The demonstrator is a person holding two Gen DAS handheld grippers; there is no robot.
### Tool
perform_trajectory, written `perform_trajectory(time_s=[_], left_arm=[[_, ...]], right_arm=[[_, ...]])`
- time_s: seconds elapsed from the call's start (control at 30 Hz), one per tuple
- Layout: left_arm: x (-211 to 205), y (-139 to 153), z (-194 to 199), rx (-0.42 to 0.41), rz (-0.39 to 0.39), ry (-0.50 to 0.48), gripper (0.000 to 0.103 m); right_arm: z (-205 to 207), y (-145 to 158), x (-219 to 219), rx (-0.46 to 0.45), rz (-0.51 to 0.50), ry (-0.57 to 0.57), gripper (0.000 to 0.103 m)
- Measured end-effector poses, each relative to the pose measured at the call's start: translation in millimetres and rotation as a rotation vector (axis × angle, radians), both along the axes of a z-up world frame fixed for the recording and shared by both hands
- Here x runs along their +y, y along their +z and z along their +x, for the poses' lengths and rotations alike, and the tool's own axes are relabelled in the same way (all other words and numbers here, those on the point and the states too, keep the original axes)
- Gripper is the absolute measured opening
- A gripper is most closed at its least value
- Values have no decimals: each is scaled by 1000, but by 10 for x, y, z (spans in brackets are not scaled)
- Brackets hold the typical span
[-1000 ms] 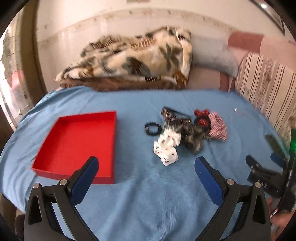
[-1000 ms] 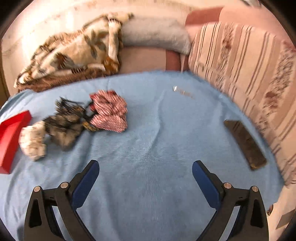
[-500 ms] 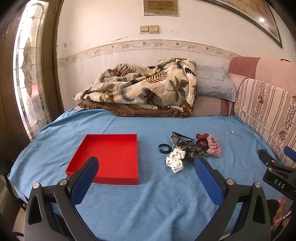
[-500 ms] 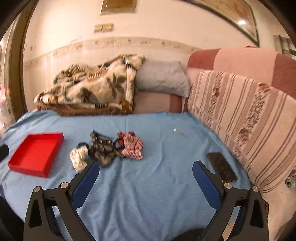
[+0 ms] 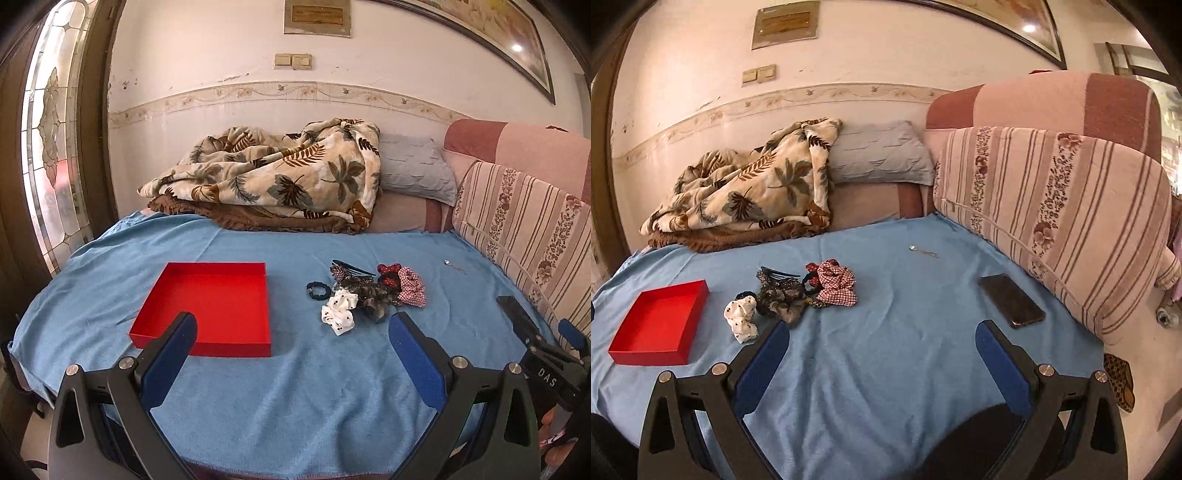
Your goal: Organize jewelry
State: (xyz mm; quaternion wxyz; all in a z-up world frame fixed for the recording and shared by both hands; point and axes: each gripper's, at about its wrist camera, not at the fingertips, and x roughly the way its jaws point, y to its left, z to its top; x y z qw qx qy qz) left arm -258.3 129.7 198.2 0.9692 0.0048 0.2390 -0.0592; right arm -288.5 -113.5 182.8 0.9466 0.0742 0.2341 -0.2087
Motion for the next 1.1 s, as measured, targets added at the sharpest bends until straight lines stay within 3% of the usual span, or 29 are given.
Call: perform_trajectory(time_s=[0.7, 1.1], left_arm=[[76, -277, 422, 122, -1, 8, 103], [-54, -381, 823, 178, 104, -29, 103]], right_arm=[[339, -238, 126, 124, -21, 74, 102], [874, -239, 53, 169, 4, 169, 102]])
